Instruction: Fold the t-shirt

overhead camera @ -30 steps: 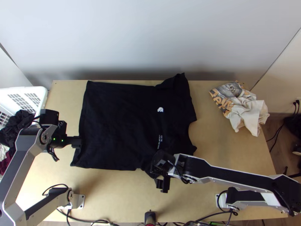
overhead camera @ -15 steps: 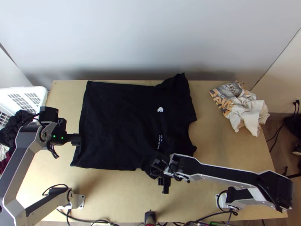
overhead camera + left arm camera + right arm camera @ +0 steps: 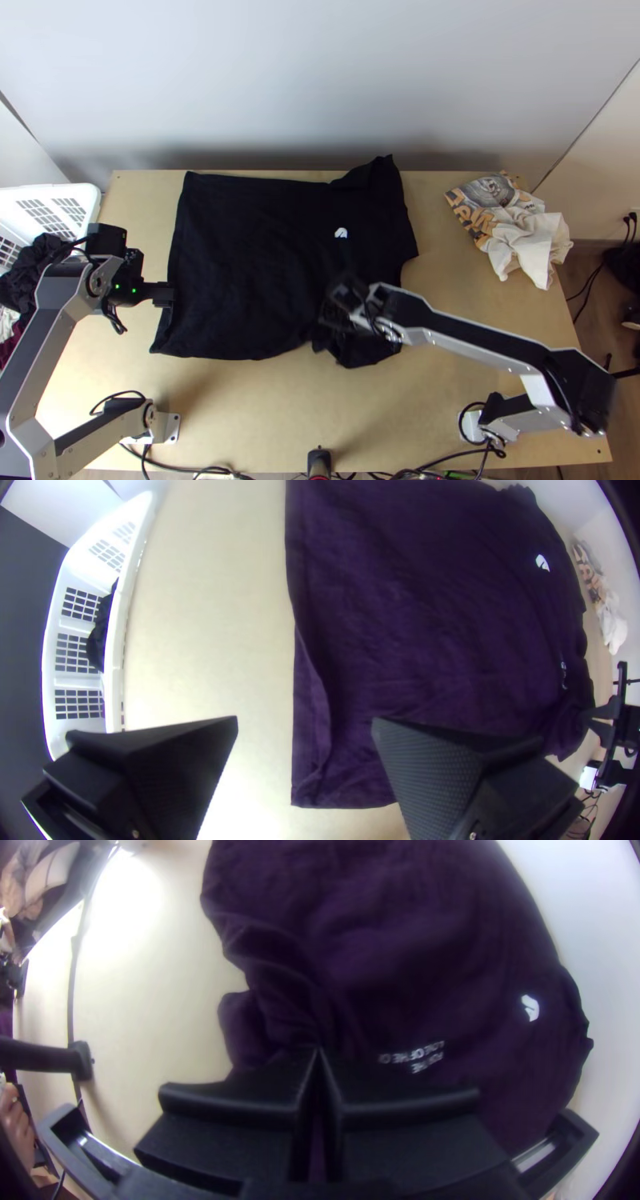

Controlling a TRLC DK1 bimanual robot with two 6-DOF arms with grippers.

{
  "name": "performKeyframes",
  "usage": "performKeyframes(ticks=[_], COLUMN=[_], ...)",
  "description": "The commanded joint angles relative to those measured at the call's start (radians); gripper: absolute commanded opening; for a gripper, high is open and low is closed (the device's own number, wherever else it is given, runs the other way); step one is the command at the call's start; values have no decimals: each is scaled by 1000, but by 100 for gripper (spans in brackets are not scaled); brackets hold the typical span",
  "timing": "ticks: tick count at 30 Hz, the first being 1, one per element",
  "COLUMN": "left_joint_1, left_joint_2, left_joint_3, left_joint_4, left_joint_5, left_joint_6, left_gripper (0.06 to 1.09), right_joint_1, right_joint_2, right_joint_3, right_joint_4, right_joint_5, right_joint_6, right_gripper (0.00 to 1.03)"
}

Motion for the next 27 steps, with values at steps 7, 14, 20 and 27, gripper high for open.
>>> performKeyframes(ticks=[7, 14, 20, 27], left_joint_1=[-4, -3, -4, -7], left_joint_2=[-9, -21, -26, -21], left_joint_3=[-8, -24, -33, -28], left_joint_4=[-9, -13, -13, -11], left_joint_5=[3, 3, 3, 3], left_joint_6=[-5, -5, -4, 5], left_gripper=[104, 104, 104, 104], right_joint_1=[-112, -121, -166, -156], right_joint_2=[310, 321, 159, -7], right_joint_3=[314, 303, 298, 188], right_joint_4=[13, 22, 21, -13], right_joint_5=[-20, -19, -19, -17], right_joint_6=[-25, -3, 31, 44], right_gripper=[8, 66, 86, 86])
